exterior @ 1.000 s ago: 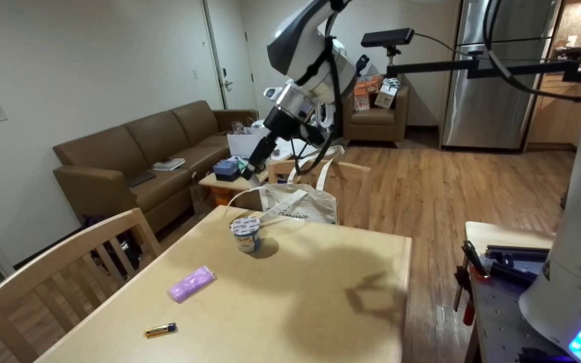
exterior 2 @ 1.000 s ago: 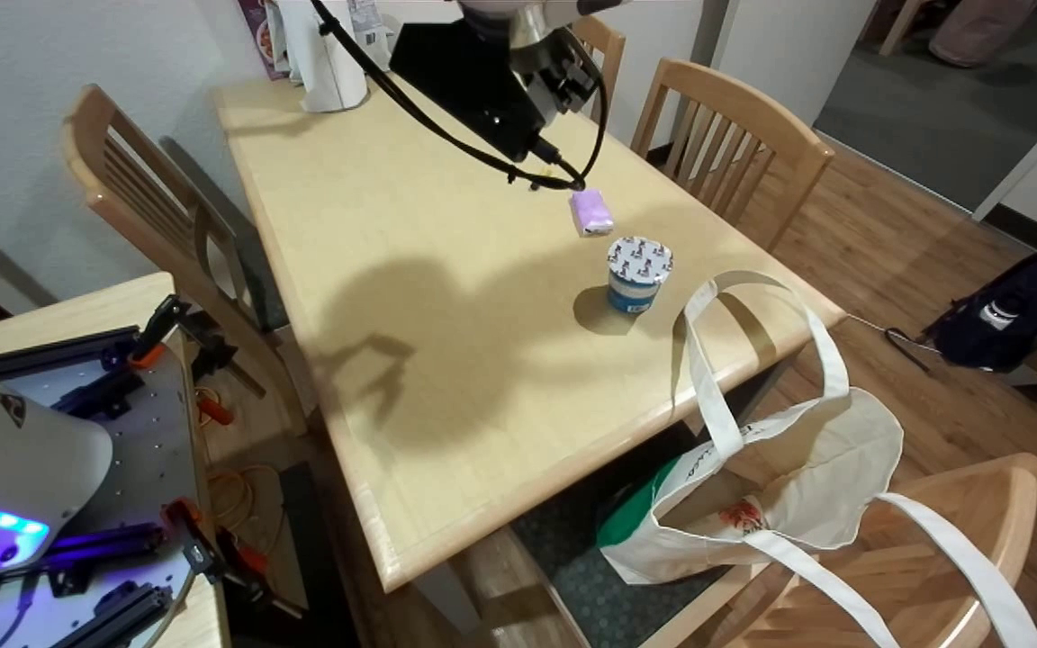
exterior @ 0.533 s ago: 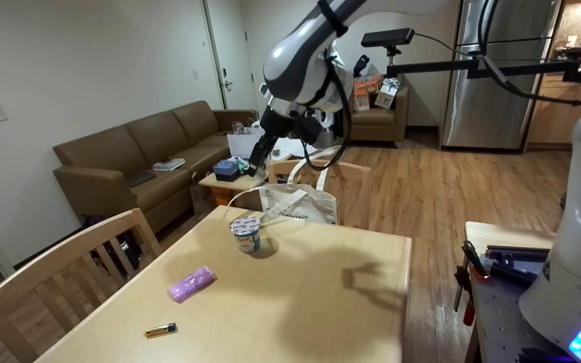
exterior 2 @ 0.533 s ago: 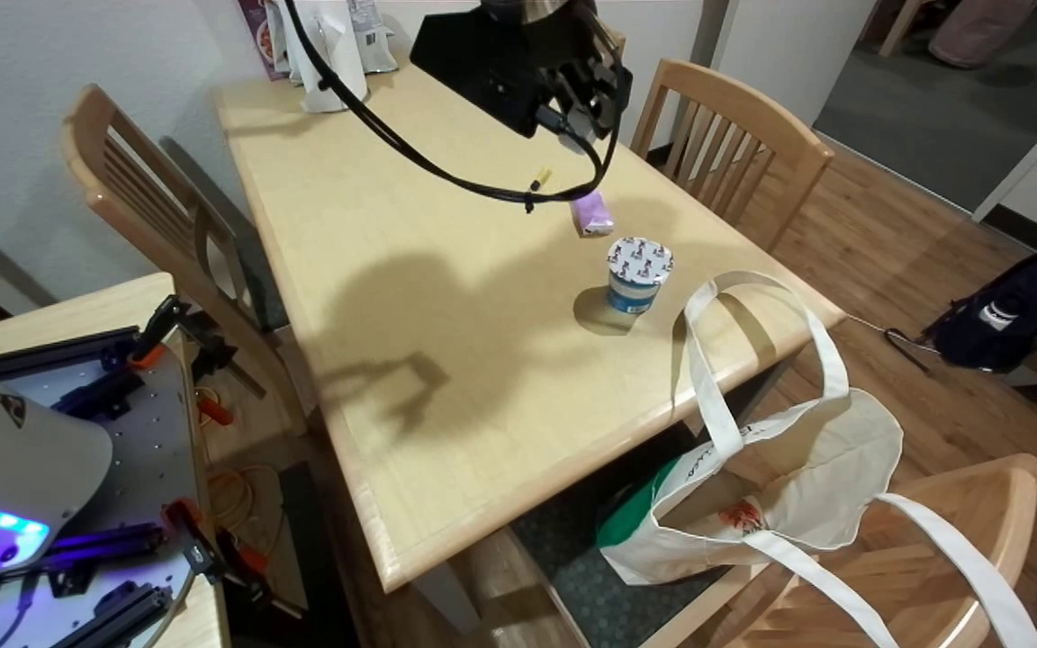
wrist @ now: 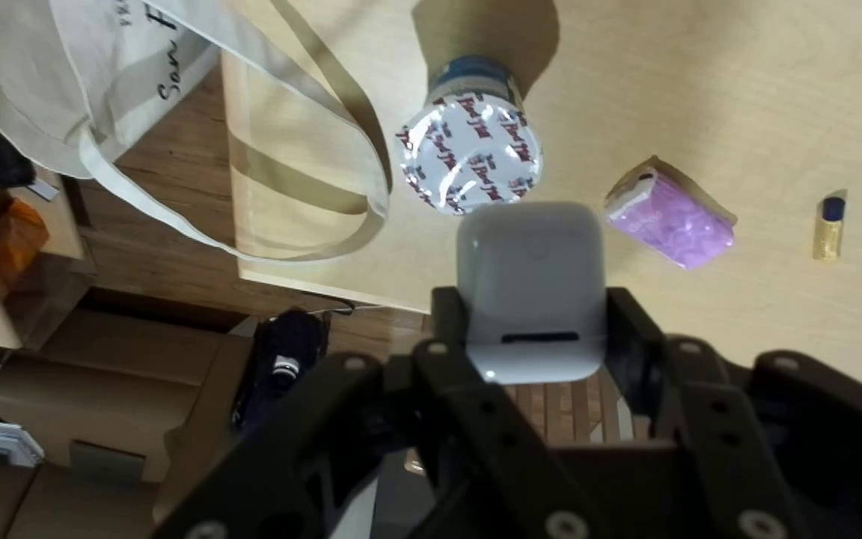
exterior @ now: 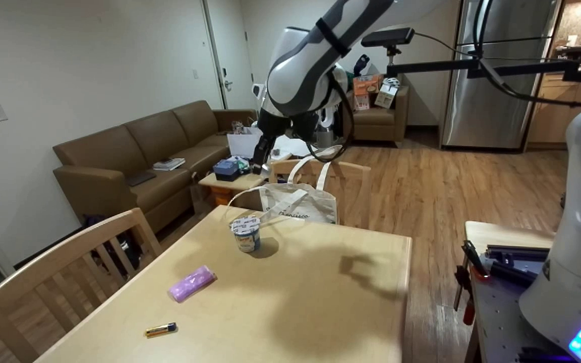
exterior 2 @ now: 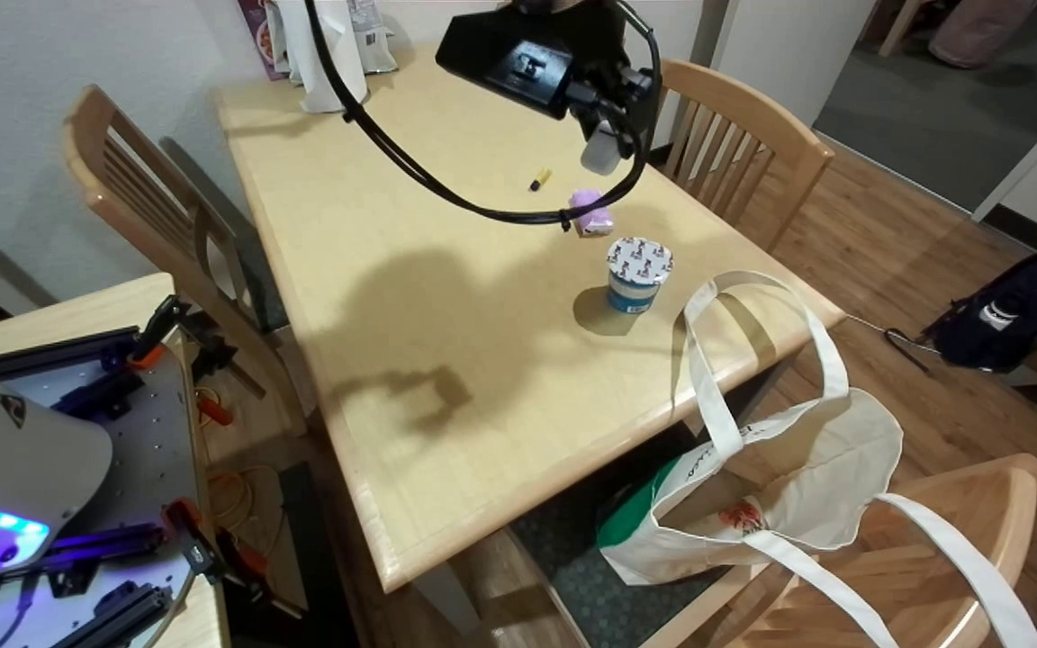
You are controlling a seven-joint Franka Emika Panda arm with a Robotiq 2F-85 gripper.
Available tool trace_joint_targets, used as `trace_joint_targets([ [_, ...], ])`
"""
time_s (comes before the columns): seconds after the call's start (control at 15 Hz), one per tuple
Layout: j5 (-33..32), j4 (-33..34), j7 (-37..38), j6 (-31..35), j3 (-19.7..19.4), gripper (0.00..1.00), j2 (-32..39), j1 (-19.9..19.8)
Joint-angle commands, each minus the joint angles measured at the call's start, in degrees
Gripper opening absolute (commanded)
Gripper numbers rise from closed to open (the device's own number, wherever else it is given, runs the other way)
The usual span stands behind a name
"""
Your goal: Place the white object on top of the yoghurt container
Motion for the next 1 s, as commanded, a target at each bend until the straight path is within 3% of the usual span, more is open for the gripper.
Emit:
trace_joint_targets([
  [0.0,-16.5,2.1,12.2,-4.8,-11.0,0.23,1.7,8.6],
  [0.07,-21.5,3.5,16.2,-7.6,-13.9,0.23,2.2,11.1],
  [0.13,-26.4,4.7,18.6,-12.4,-12.8,0.23,1.5,10.5],
  [0.2,-29.7,6.3,19.6,-16.3,-6.8,0.23,1.3,5.2],
  [0.4,-29.8,10.8,14.2,-25.1,-1.1,0.23,3.4,2.5],
  [0.47,-28.1,10.9,14.7,-25.2,0.3,0.23,3.5,1.3],
  [0.53,-29.4,8.6,17.0,-23.1,0.9,0.48,1.8,0.7],
  [0.6,-29.3,9.3,17.0,-24.0,1.9,0.48,2.2,0.4],
  [0.67,-29.3,9.5,17.0,-24.0,2.3,0.23,2.6,0.2],
  [0.8,-32.8,11.2,19.7,-27.8,2.4,0.23,4.0,0.6],
  [0.93,-33.7,13.6,16.8,-33.4,3.7,0.23,5.3,0.4],
])
